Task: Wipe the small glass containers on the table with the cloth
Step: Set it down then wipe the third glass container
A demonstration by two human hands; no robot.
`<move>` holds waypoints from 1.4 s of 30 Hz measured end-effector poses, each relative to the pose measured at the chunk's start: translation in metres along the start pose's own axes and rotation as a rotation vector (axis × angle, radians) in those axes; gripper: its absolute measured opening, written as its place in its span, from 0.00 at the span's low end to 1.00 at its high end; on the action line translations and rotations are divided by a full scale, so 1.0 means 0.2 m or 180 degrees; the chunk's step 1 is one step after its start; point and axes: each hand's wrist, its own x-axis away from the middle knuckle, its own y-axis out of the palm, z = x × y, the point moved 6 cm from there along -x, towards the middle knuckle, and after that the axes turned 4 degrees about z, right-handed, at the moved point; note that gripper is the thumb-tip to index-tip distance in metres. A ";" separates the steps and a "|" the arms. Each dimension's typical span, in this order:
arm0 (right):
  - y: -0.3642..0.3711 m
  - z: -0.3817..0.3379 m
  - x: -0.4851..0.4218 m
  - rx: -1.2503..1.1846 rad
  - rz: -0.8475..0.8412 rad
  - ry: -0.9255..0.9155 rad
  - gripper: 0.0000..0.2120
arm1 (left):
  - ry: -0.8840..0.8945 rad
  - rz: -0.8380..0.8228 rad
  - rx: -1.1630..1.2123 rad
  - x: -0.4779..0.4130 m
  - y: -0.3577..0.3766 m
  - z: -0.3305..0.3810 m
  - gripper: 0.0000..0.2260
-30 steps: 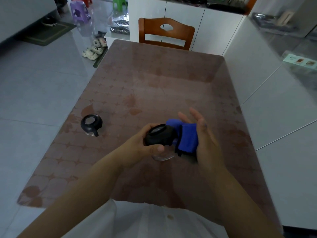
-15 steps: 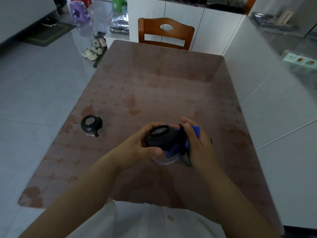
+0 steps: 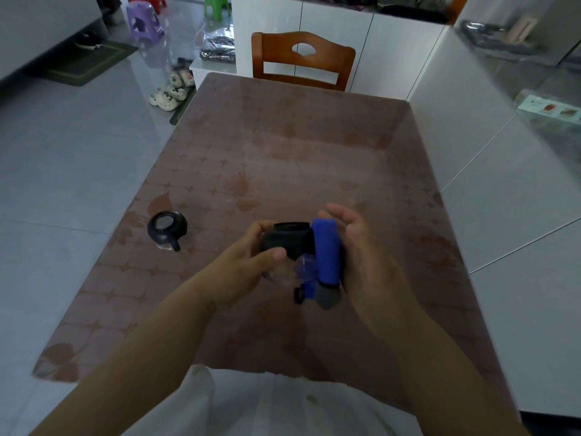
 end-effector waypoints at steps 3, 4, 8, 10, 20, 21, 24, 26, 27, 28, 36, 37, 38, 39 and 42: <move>0.02 0.01 0.05 0.1033 -0.0344 -0.0495 0.18 | 0.0046 0.0086 0.0118 0.01 0.00 0.01 0.32; 0.02 0.01 0.06 0.1369 -0.0281 -0.0746 0.20 | 0.0064 0.0142 0.0164 0.01 0.01 0.01 0.25; 0.03 0.02 0.06 0.1639 0.0056 -0.1201 0.22 | 0.0094 0.0056 0.0255 0.01 0.07 -0.03 0.31; 0.03 0.02 0.06 0.1501 0.0106 -0.1222 0.23 | 0.0131 -0.0033 0.0384 0.01 0.10 -0.04 0.35; 0.04 0.06 0.06 0.1136 0.0100 -0.1284 0.19 | 0.0186 -0.0026 -0.0093 0.00 0.08 -0.01 0.43; 0.03 0.07 0.06 0.1006 0.0048 -0.1221 0.19 | 0.0199 -0.0021 -0.0088 0.00 0.07 -0.01 0.42; -0.01 0.09 0.05 0.0712 -0.0061 -0.1014 0.16 | 0.0255 -0.0013 -0.0037 0.00 0.06 -0.01 0.39; -0.04 0.11 0.04 0.0615 -0.0026 -0.0814 0.16 | 0.0274 0.0001 0.0086 0.01 0.05 0.00 0.37; -0.06 0.11 0.03 0.0607 0.0046 -0.0748 0.17 | 0.0277 0.0030 0.0162 0.01 0.05 0.01 0.37; -0.07 0.12 0.04 0.0633 0.0163 -0.0725 0.18 | 0.0284 0.0072 0.0240 0.01 0.05 0.01 0.38; 0.06 0.04 0.11 0.1292 0.0459 -0.1295 0.24 | 0.0287 0.0044 0.0253 0.01 0.12 -0.02 0.37; 0.05 0.04 0.11 0.1293 0.0475 -0.1326 0.22 | 0.0308 0.0030 0.0283 0.01 0.12 -0.01 0.38; 0.04 0.04 0.10 0.1240 0.0482 -0.1356 0.22 | 0.0326 0.0010 0.0319 0.01 0.11 -0.01 0.39; 0.04 0.04 0.10 0.1140 0.0464 -0.1369 0.22 | 0.0342 -0.0013 0.0346 0.01 0.11 0.00 0.40; 0.02 0.06 0.08 0.0739 0.0420 -0.1279 0.22 | 0.0411 -0.0052 0.0345 0.00 0.10 0.02 0.41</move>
